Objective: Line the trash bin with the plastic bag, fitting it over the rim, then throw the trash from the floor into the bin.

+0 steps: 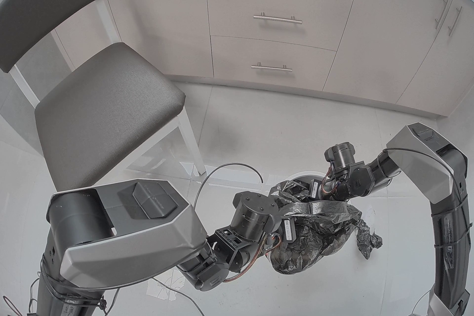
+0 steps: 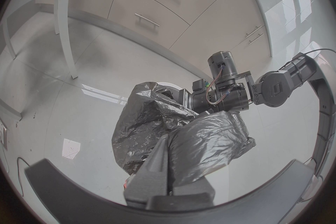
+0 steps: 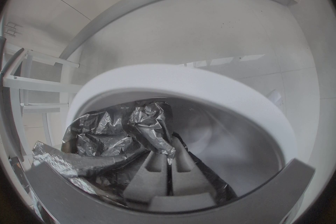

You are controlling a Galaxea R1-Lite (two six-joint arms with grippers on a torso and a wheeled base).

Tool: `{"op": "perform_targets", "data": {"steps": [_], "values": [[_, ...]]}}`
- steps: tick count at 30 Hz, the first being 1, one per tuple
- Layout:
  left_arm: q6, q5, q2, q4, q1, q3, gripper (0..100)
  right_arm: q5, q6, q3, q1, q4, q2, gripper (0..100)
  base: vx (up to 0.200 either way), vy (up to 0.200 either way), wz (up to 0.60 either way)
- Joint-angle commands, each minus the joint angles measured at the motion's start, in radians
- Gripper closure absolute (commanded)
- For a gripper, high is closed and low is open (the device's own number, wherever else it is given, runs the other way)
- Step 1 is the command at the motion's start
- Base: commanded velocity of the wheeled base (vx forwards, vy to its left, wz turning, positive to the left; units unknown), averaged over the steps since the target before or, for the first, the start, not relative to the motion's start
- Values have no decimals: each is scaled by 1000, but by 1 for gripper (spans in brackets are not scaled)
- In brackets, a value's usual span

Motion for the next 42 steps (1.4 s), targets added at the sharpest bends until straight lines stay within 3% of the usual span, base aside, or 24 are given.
{"op": "perform_targets", "data": {"steps": [1,9,10,21,37,40,42], "values": [[-1,1,2,0,1,0,100,0,-11,-22,-2,4,46,100,0,0,0],[0,1,5,0,1,-2,100,0,-25,-25,-9,4,51,100,0,0,0],[0,1,5,0,1,0,100,0,-27,-25,-9,4,49,0,0,0,0],[-3,2,5,0,9,-2,100,14,-10,15,-19,12,-36,0,0,0,0],[-6,2,4,0,25,-5,100,69,42,300,-45,15,-472,0,0,0,0],[-6,2,0,0,25,-2,100,80,18,380,-66,18,-560,0,0,0,0],[-6,2,2,0,25,-2,100,75,-44,452,-66,27,-592,0,0,0,0]]}}
